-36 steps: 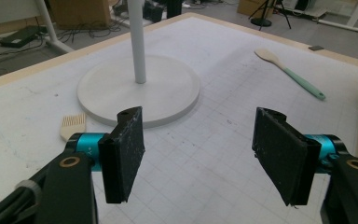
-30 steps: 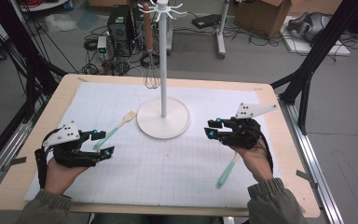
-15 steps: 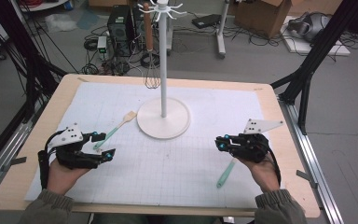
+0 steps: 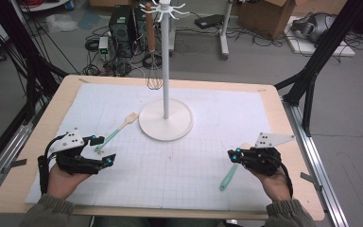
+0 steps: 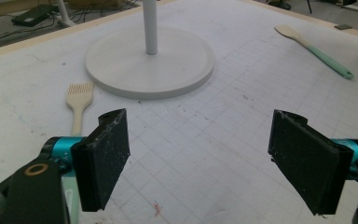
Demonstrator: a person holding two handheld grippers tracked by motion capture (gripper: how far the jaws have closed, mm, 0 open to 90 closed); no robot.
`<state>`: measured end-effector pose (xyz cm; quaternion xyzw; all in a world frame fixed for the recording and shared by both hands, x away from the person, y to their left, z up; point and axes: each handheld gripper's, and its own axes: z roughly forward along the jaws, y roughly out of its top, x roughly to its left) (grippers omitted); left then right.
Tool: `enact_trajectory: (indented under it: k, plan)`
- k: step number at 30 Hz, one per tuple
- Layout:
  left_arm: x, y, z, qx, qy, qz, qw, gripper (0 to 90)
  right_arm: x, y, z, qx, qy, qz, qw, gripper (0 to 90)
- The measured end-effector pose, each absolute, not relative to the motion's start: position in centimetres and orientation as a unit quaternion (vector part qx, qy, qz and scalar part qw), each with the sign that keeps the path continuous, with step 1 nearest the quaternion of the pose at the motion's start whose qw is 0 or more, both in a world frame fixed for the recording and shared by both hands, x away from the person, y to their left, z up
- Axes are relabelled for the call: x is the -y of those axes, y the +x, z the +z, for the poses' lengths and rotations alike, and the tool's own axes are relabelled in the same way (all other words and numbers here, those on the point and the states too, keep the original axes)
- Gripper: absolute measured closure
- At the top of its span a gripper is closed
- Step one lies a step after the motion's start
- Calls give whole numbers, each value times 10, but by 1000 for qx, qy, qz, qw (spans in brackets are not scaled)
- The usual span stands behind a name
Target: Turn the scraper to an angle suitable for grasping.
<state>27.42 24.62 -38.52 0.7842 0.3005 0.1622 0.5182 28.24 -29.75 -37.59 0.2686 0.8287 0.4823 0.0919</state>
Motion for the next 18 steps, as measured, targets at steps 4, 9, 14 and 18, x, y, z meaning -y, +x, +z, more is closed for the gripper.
enact_trajectory:
  k: [4,9,14,18]
  plan:
    - [-248,272,-387,-302,785,165,515,179,302,275,-384,-831,270,477,92,892]
    - [-249,271,-388,-306,783,170,515,156,306,268,-398,-841,272,461,80,892]
    - [-249,271,-389,-308,782,170,515,148,310,261,-412,-849,267,452,67,893]
    - [-247,272,-390,-308,782,168,514,146,311,257,-423,-856,261,442,60,893]
